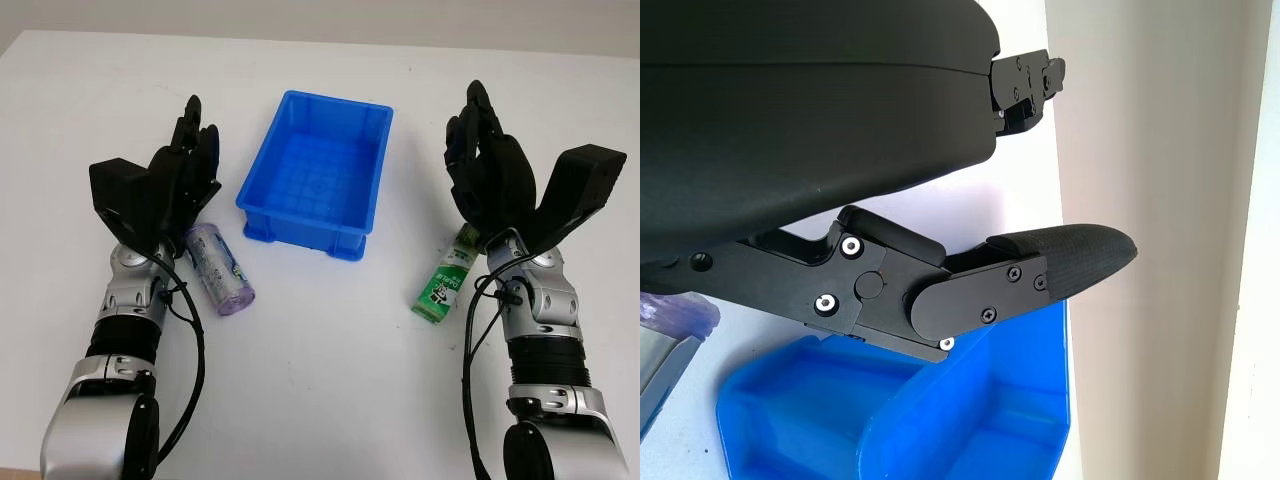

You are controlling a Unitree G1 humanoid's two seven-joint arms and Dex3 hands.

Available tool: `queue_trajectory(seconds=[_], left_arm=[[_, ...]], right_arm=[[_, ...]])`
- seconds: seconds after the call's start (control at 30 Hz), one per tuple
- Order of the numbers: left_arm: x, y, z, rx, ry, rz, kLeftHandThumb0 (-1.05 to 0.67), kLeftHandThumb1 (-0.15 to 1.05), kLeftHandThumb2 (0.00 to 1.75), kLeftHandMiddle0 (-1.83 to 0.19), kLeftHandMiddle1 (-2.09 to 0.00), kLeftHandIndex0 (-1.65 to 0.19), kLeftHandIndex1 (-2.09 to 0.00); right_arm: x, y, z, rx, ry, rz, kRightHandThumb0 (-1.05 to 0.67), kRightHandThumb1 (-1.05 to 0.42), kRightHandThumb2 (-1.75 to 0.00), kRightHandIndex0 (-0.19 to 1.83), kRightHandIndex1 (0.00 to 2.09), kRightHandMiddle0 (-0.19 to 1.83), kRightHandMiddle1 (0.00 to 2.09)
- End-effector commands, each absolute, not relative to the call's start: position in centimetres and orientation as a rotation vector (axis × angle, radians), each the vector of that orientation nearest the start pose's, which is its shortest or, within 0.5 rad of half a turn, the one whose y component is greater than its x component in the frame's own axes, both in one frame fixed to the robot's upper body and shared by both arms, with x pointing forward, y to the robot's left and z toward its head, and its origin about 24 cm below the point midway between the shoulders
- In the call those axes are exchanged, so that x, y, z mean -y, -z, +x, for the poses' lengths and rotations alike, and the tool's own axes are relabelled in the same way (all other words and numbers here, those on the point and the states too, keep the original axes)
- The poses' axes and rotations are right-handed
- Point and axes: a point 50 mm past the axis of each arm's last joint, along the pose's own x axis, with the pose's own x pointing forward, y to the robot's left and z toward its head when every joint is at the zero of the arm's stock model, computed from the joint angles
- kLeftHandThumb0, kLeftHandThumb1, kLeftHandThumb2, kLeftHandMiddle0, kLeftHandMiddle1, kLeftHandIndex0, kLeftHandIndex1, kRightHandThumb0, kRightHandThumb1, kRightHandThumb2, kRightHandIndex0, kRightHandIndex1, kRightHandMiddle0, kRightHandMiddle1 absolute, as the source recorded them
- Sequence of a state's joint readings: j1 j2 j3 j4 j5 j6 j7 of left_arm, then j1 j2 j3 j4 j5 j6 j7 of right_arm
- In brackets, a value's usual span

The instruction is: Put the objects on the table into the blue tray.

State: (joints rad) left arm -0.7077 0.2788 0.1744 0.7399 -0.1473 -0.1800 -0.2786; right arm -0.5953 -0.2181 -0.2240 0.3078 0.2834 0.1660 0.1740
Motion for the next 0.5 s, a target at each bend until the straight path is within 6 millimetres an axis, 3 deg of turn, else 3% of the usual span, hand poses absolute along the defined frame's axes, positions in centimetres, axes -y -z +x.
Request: queue_trajectory(seconds=[0.0, 0.3, 0.47], left_arm=[[-20.4, -12.3, 37.3, 0.180, 0.149, 0.043, -0.71, 1.05, 0.66, 0.18, -0.05, 0.18, -0.05], [-20.2, -12.4, 37.5, 0.181, 0.148, 0.065, -0.71, 1.05, 0.67, 0.18, -0.05, 0.18, -0.05], [-20.5, -12.4, 37.4, 0.188, 0.139, 0.074, -0.71, 1.05, 0.68, 0.18, -0.05, 0.17, -0.06]], right_arm=[[19.9, -14.9, 35.3, 0.188, -0.087, 0.153, -0.66, -1.05, -0.72, -0.19, 0.00, -0.19, 0.00], [20.2, -15.4, 35.3, 0.192, -0.092, 0.149, -0.68, -1.05, -0.71, -0.19, 0.00, -0.19, 0.00], [22.4, -19.9, 33.9, 0.367, -0.156, 0.013, -0.63, -1.05, -0.56, -0.12, 0.05, -0.14, 0.04]])
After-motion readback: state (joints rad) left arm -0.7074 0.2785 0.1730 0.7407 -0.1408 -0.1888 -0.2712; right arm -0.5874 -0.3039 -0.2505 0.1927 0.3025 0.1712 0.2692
